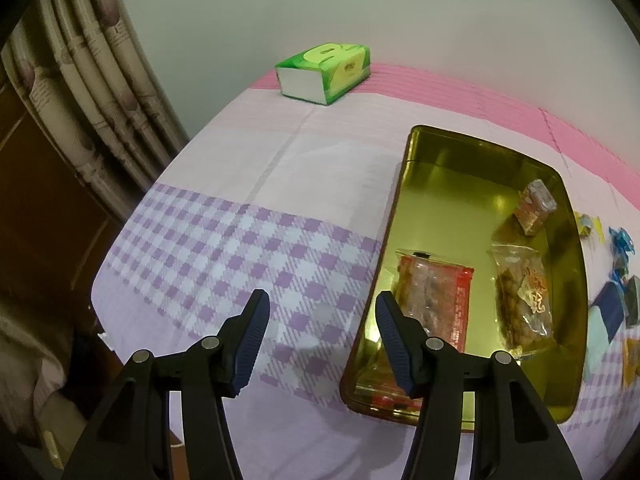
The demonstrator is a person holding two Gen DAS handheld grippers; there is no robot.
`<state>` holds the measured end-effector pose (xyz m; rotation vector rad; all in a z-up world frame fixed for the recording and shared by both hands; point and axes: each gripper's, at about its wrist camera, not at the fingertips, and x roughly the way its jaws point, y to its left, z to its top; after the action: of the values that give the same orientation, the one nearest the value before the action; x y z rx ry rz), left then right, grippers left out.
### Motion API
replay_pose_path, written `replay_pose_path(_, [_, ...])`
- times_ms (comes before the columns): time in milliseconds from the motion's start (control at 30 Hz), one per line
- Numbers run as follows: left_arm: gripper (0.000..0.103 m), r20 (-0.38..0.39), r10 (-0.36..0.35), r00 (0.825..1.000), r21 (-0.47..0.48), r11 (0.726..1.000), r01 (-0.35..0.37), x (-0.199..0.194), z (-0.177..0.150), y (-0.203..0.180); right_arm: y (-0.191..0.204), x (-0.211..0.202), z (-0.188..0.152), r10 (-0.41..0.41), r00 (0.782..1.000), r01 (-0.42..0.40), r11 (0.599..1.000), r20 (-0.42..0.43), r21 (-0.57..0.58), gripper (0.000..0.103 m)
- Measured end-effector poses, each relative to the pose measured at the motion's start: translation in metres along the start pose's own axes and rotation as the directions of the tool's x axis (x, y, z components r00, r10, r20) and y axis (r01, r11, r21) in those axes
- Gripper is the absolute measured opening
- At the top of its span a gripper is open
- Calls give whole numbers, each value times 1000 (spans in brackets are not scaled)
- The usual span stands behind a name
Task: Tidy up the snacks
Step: 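Grasp the yellow-orange snack bag with the right tool, then grasp the navy-and-teal box with the left tool while the right tool holds the yellow bag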
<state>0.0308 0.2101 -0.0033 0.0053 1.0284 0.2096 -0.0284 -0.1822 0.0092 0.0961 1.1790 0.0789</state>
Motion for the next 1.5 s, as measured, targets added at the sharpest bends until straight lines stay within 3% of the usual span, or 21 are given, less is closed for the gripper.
replay_pose_path(200, [56, 14, -37, 999, 43, 998, 36, -5, -3, -12, 5, 19, -9, 29, 999, -29, 1000, -34, 8, 46])
replay_pose_path(400, [56, 30, -76, 997, 125, 989, 72, -17, -5, -37, 9, 36, -12, 34, 998, -34, 999, -57, -5, 46])
replay_pose_path(633, [57, 54, -168, 984, 235, 960, 150, -41, -4, -76, 14, 44, -17, 17, 998, -19, 999, -57, -39, 45])
replay_pose_path(700, [57, 61, -187, 980, 278, 947, 163, -48, -4, -93, 16, 45, -19, 4, 999, -6, 999, -47, -46, 40])
replay_pose_path(967, [58, 31, -286, 958, 447, 861, 243, -62, -10, -168, 4, 43, -17, -9, 1000, 8, 1000, -26, -5, 36])
replay_pose_path(1433, [61, -122, -331, 936, 660, 677, 325, -45, -29, -258, -51, 28, -28, -59, 998, 60, 987, -15, 148, 36])
replay_pose_path(1500, [62, -142, -326, 934, 666, 667, 334, -40, -29, -261, -53, 27, -29, -53, 999, 54, 986, -9, 159, 36])
